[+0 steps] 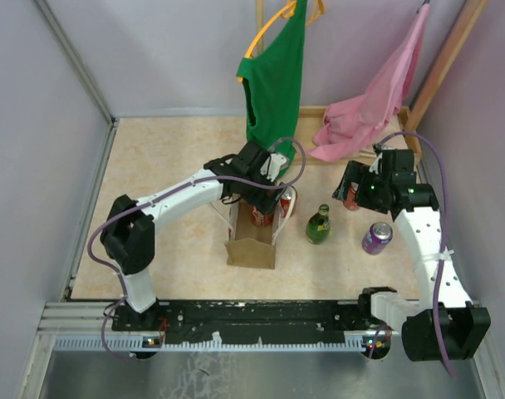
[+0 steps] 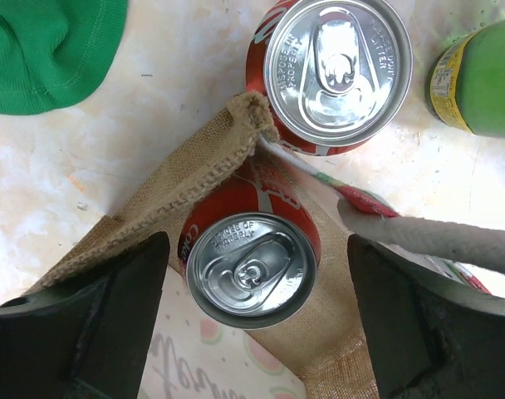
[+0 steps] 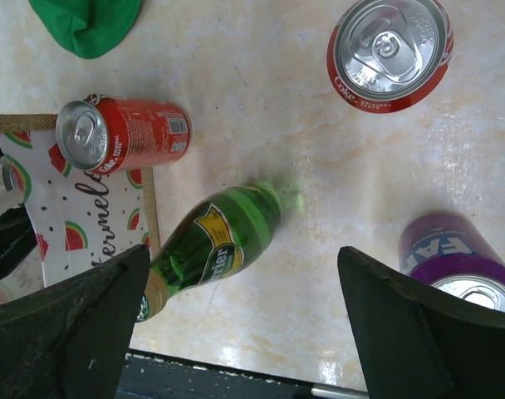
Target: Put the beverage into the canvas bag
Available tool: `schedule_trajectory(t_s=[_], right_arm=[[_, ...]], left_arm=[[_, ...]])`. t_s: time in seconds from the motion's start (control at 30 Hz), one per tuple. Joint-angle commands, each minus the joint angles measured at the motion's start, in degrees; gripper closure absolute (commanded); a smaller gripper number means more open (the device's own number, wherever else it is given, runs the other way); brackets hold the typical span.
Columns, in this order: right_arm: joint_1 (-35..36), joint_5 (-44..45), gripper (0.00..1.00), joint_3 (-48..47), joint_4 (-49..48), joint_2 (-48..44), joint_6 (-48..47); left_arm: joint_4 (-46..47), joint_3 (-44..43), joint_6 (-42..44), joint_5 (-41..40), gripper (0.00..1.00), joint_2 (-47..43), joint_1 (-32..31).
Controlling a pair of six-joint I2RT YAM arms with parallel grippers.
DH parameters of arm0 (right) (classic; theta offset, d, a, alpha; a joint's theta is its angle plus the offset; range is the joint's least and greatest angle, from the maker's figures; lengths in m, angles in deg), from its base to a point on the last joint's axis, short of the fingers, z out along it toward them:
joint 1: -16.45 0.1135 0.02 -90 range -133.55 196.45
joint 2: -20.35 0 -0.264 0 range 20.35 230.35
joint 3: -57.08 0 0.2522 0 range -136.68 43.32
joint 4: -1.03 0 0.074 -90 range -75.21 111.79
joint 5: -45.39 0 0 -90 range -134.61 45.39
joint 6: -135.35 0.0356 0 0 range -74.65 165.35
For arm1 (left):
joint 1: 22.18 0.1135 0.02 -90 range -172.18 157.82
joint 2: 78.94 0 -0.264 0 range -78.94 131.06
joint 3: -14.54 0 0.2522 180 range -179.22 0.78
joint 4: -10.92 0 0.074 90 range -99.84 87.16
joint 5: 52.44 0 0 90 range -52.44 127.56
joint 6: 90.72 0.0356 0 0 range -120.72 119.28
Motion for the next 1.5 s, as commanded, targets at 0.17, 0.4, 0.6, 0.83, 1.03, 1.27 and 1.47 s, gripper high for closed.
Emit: schedule_trajectory(t_s=[0.17, 0.4, 0.6, 0.83, 1.03, 1.27, 1.47], right_arm=[[0.5, -0.4, 0.05, -0.6, -2.0, -1.1, 0.5], [0.4, -0.4, 0.05, -1.7, -2.3, 0.2, 0.2], [0.4, -0.4, 0.05, -3.4, -2.6, 1.7, 0.0], [0.4, 0.1, 0.06, -8.2, -2.3, 5.6, -1.4], [0.5, -0.6, 0.10, -12.2, -2.6, 9.7, -2.6], [6.4, 4.3, 0.12, -21.3, -0.1, 18.4, -4.5], [9.6, 6.0, 0.12, -25.6, -0.8, 23.0, -2.7]], left_arm=[[2.0, -1.3, 0.3, -0.5, 0.01, -4.1, -0.5], [2.6, 3.4, 0.6, -1.1, 0.01, -7.0, -0.4], [2.2, 3.9, 1.0, -4.4, 0.00, -9.5, -0.4], [3.0, 2.7, 1.5, -7.5, 0.00, -14.3, 1.4], [4.8, 2.0, -1.6, -5.6, 0.00, -17.7, 5.8], [-0.3, 3.5, -5.8, 7.0, 0.00, -15.7, 14.6], [-3.1, 4.7, -4.9, 8.6, 0.02, -14.0, 14.6]])
